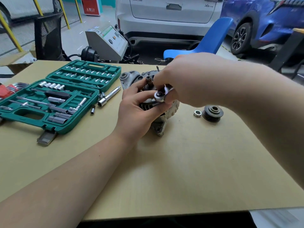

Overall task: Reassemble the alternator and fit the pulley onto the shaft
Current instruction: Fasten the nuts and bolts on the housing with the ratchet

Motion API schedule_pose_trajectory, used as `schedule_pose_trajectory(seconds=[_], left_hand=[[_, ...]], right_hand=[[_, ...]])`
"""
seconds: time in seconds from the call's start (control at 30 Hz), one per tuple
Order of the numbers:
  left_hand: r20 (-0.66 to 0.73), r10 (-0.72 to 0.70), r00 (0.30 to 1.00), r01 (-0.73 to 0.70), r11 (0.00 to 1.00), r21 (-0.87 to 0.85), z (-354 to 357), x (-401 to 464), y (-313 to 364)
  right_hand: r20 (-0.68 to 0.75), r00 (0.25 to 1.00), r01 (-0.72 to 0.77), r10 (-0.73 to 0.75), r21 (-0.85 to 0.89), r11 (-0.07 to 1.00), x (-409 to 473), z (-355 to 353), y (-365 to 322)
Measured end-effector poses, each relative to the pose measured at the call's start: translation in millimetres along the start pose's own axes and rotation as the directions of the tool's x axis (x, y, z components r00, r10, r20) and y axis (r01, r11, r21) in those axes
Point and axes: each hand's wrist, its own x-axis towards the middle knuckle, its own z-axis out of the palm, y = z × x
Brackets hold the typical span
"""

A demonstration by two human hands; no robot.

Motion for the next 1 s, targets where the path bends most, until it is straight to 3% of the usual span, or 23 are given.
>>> schedule_pose_trajectory(seconds=[0.27, 0.57, 0.67, 0.83, 1.0], left_hand=[[-0.026, -0.012, 1.0, 0.012, 1.0, 0.002, 2, 0, 0], [-0.002, 0.011, 1.0, -0.011, 0.999, -0.036, 2, 2, -3], [-0.023, 0.001, 1.0, -0.001, 1.0, -0.002, 0, 1, -2], [-0.045, -0.022, 0.999, 0.023, 1.0, 0.005, 2, 0, -3], [-0.032, -0.003, 0.999, 0.003, 1.0, -0.015, 2, 2, -2]], right_hand=[[-0.078, 0.991, -0.106, 0.106, 0.008, 0.994, -6, 13, -17], [-0.029, 0.999, 0.036, -0.036, 0.02, 0.999, -1, 1, 1], [-0.089, 0.994, -0.06, 0.056, -0.038, 0.998, -4, 6, -6], [-0.093, 0.989, -0.106, 0.111, 0.056, 0.993, -5, 7, -23], [-0.082, 0.995, -0.069, 0.06, -0.111, 0.991, 0, 2, -15]])
